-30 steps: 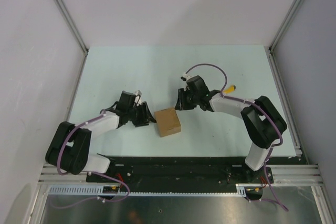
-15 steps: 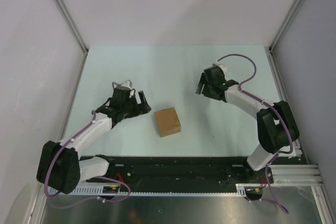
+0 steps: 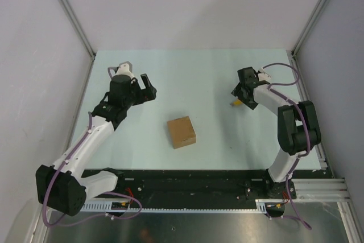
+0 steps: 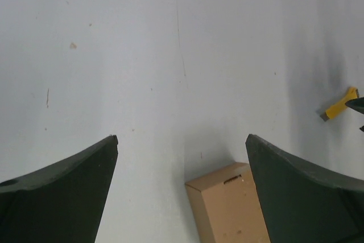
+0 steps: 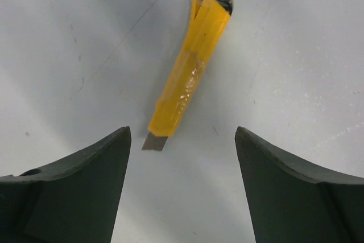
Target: Unpack the express box
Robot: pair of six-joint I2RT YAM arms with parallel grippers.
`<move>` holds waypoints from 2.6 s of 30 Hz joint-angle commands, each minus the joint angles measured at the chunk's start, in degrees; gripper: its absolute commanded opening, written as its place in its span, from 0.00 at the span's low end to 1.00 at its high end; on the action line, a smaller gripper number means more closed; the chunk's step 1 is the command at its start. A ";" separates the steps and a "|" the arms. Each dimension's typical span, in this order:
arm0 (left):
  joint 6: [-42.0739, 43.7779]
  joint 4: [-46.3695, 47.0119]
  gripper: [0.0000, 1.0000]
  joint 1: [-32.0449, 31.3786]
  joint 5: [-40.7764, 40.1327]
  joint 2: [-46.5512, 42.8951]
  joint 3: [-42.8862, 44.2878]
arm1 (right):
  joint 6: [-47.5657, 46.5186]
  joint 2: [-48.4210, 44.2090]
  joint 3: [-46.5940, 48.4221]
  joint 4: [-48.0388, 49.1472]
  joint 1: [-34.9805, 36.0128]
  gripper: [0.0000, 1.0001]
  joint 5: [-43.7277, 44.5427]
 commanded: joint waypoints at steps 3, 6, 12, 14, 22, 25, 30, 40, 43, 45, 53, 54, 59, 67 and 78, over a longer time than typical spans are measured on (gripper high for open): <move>2.39 0.29 0.99 0.16 3.60 2.37 3.58 | 6.17 6.72 8.15 -2.82 -0.88 0.75 6.99; 2.83 0.29 0.98 0.16 3.87 3.42 4.11 | 6.26 9.54 10.53 -2.82 -0.88 0.72 8.04; 3.54 0.20 0.97 0.24 3.69 5.09 5.87 | 7.40 13.49 13.61 -5.54 -1.58 0.67 9.10; 3.62 0.12 0.97 0.24 3.43 5.80 6.40 | 8.19 14.55 13.79 -6.25 -1.67 0.66 9.19; 3.97 0.20 0.96 0.24 3.16 7.29 7.54 | 8.98 16.75 14.14 -6.86 -2.81 0.57 9.02; 3.80 0.20 0.96 0.24 3.60 7.73 7.80 | 8.81 17.37 14.14 -6.87 -3.08 0.44 8.14; 3.45 0.29 0.95 0.24 4.22 7.82 8.24 | 7.23 17.37 14.14 -5.72 -3.16 0.19 6.03; 2.65 0.29 0.95 0.24 9.13 7.91 10.00 | -4.89 10.26 14.05 2.78 -3.08 0.00 -8.72; 3.01 0.55 0.95 0.16 14.31 8.35 11.49 | -9.99 6.48 13.53 8.40 -2.99 0.00 -22.32; 3.27 0.73 0.95 0.16 20.28 9.05 12.55 | -12.97 2.88 12.39 13.06 -2.81 0.00 -35.67; 3.18 4.23 0.95 -0.20 38.39 10.46 19.05 | -9.84 -6.88 10.89 29.86 -0.26 0.00 -56.18; 3.27 4.77 0.95 -0.28 39.97 10.98 20.19 | -8.87 -8.28 10.89 31.00 -0.26 0.00 -56.98; 3.45 7.32 0.95 -1.60 54.92 14.67 25.99 | -4.47 -12.51 10.89 38.92 0.87 0.00 -61.99; -0.06 8.90 0.98 -5.90 62.58 17.67 35.13 | -1.57 -18.66 10.89 45.94 0.88 0.00 -65.95; -15.48 21.69 0.98 -9.60 70.91 16.35 38.76 | 15.91 -19.38 10.89 74.90 -0.53 0.00 -74.74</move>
